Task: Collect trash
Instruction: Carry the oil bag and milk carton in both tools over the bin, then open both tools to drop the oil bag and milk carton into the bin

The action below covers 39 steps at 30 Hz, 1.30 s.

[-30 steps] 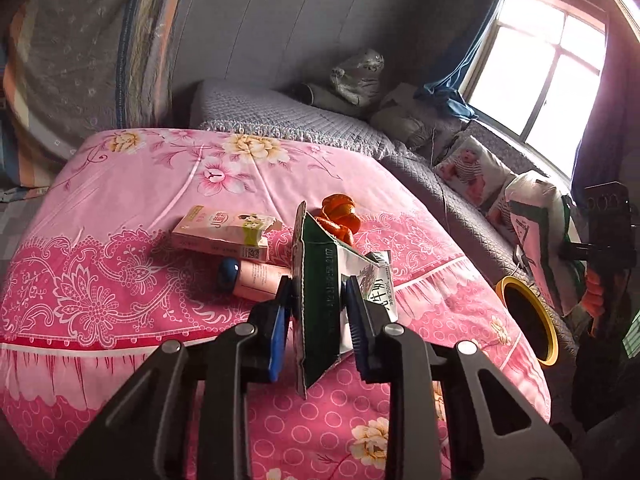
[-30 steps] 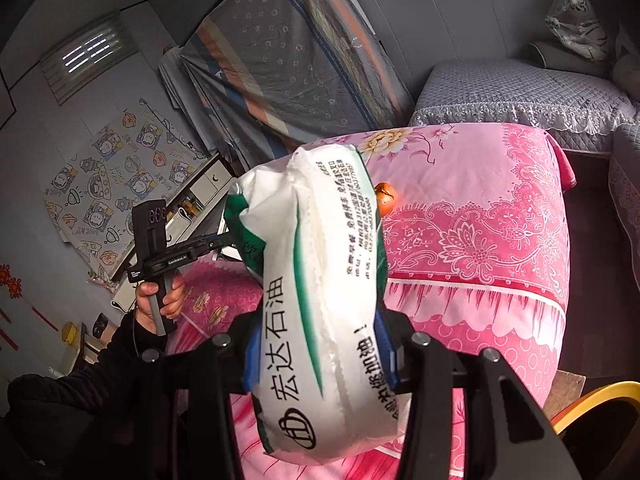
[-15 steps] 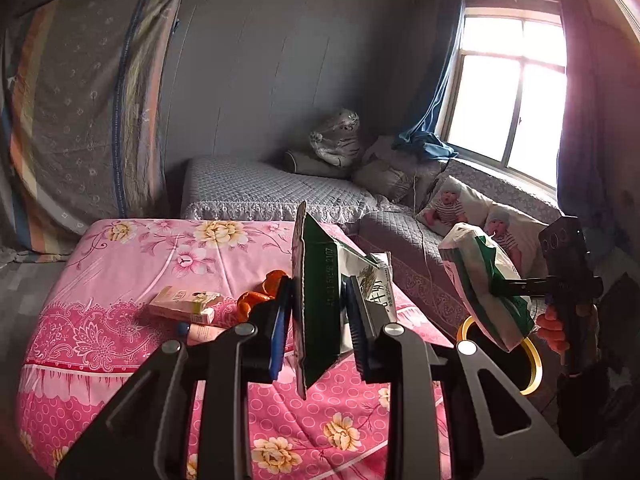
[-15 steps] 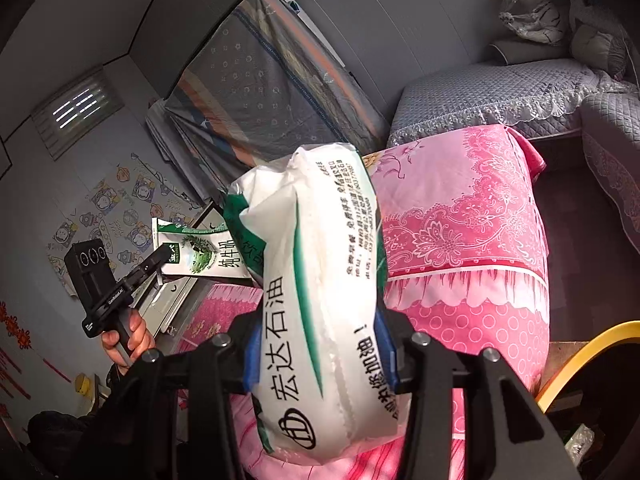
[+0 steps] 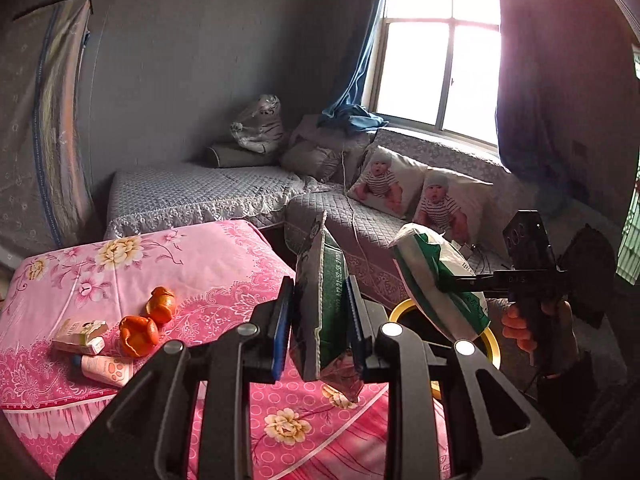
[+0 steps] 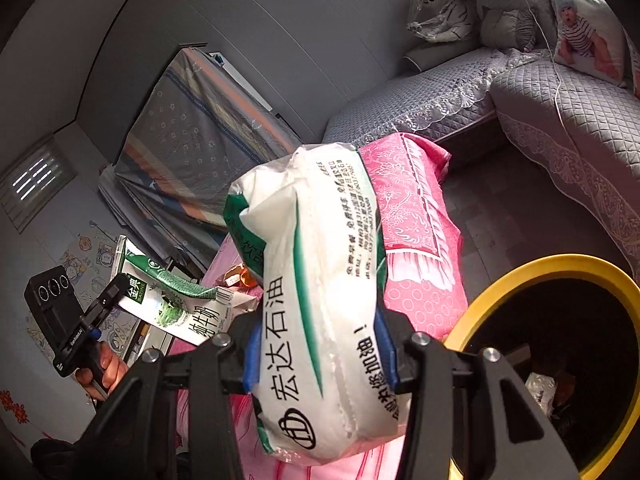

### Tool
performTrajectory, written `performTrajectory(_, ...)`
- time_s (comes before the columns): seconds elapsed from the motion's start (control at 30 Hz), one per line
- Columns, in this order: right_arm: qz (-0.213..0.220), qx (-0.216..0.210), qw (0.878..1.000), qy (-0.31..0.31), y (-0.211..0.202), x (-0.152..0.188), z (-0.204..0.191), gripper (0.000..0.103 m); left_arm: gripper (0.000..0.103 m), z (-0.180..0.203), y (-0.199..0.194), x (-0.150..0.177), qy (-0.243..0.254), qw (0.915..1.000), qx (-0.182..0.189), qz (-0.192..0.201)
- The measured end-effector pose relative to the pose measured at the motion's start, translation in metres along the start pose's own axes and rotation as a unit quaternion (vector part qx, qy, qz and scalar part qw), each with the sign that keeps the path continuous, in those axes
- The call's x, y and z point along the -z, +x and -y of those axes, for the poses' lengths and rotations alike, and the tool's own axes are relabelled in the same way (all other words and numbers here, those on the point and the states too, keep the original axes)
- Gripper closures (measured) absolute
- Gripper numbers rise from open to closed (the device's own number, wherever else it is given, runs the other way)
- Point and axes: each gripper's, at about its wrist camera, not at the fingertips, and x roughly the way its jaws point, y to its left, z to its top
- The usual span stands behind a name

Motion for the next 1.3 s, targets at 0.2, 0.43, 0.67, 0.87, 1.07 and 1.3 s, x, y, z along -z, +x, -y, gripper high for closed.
performTrajectory(0.2,0.028,0.026,0.999,0.027,-0.035,0.011,0.033,0.061,0.079,0.039,0.035,0.001,0.023,0.9990,0.032,-0.019)
performTrajectory(0.43,0.055,0.056,0.995,0.062,-0.060,0.023,0.071,0.061,0.079,0.094,0.056,-0.005,0.078,0.9952,0.057,-0.013)
performTrajectory(0.67,0.069,0.086,0.990,0.084,-0.072,0.035,0.098,0.061,0.079,0.135,0.077,-0.004,0.125,0.9896,0.069,-0.016)
performTrajectory(0.87,0.073,0.118,0.985,0.097,-0.076,0.043,0.118,0.061,0.079,0.153,0.096,-0.006,0.149,0.9857,0.076,-0.017)
performTrajectory(1.07,0.071,0.139,0.981,0.119,-0.076,0.053,0.136,0.061,0.079,0.168,0.112,-0.005,0.160,0.9840,0.076,-0.020)
performTrajectory(1.3,0.069,0.160,0.975,0.137,-0.075,0.056,0.150,0.059,0.079,0.176,0.134,-0.001,0.153,0.9850,0.072,-0.035)
